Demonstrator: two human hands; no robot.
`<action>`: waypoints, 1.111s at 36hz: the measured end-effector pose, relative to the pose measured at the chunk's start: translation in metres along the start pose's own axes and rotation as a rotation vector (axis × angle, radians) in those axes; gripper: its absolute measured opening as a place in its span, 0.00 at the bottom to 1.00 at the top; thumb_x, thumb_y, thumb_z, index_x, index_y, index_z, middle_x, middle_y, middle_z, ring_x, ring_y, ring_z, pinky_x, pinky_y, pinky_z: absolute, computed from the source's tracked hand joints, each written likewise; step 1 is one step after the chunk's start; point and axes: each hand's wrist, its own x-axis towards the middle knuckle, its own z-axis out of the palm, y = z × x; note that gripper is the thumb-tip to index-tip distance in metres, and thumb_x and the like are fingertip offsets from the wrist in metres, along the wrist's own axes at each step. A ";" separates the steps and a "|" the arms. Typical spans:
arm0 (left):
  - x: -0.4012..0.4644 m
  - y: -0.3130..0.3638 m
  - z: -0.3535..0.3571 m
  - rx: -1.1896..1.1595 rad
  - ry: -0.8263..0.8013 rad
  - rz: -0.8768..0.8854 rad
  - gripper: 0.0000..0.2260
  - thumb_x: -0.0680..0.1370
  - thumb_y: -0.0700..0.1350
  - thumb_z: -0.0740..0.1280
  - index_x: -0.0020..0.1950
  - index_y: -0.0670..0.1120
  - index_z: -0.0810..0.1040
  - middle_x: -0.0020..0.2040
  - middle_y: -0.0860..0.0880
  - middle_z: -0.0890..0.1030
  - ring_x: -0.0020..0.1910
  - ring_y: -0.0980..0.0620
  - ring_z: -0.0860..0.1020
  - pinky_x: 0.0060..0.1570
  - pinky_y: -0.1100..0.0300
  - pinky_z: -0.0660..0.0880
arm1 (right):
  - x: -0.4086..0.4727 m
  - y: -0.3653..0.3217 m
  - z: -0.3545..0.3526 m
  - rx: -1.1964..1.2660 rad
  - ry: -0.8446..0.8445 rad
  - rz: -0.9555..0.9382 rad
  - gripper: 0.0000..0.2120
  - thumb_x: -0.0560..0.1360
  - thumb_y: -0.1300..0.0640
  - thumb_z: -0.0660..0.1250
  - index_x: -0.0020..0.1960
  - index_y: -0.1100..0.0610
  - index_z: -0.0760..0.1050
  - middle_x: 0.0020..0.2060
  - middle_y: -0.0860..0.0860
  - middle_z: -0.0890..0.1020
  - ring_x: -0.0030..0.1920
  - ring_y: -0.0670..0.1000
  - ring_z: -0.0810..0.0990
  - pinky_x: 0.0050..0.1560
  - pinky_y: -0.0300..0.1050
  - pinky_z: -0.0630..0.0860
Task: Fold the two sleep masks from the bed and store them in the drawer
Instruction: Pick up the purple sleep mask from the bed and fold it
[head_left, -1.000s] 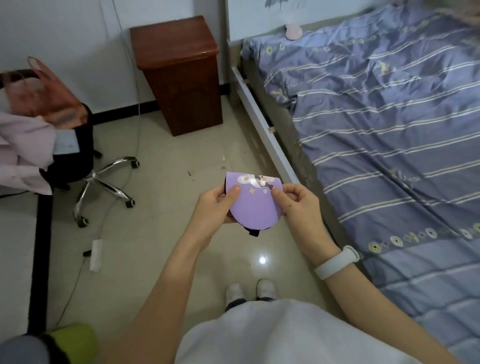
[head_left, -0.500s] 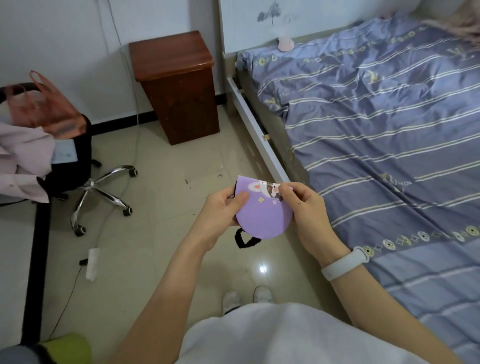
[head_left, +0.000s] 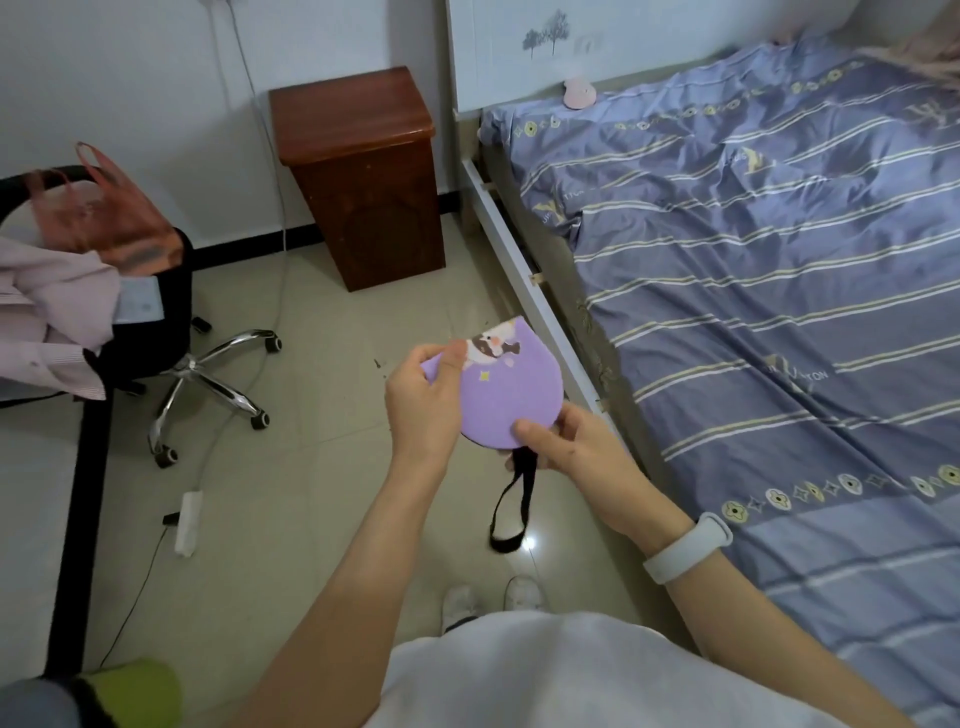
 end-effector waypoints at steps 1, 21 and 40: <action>0.003 0.000 -0.001 -0.024 0.034 -0.014 0.10 0.76 0.47 0.65 0.34 0.51 0.73 0.33 0.54 0.78 0.30 0.60 0.74 0.32 0.65 0.71 | -0.001 0.002 0.001 -0.028 -0.051 0.001 0.07 0.75 0.59 0.64 0.53 0.59 0.74 0.38 0.51 0.84 0.39 0.49 0.82 0.46 0.40 0.79; -0.001 -0.025 -0.024 0.181 -0.441 -0.136 0.08 0.75 0.46 0.66 0.42 0.42 0.78 0.38 0.49 0.80 0.36 0.53 0.77 0.37 0.59 0.72 | 0.010 0.014 -0.016 -0.828 0.000 -0.144 0.08 0.74 0.61 0.62 0.48 0.59 0.80 0.35 0.58 0.82 0.33 0.57 0.73 0.37 0.47 0.72; 0.003 -0.037 -0.031 0.419 -0.497 -0.071 0.09 0.68 0.50 0.73 0.39 0.48 0.75 0.42 0.46 0.82 0.38 0.50 0.77 0.38 0.57 0.72 | 0.026 0.012 -0.023 0.363 0.179 0.089 0.13 0.74 0.66 0.61 0.51 0.54 0.79 0.41 0.48 0.86 0.40 0.48 0.73 0.39 0.41 0.65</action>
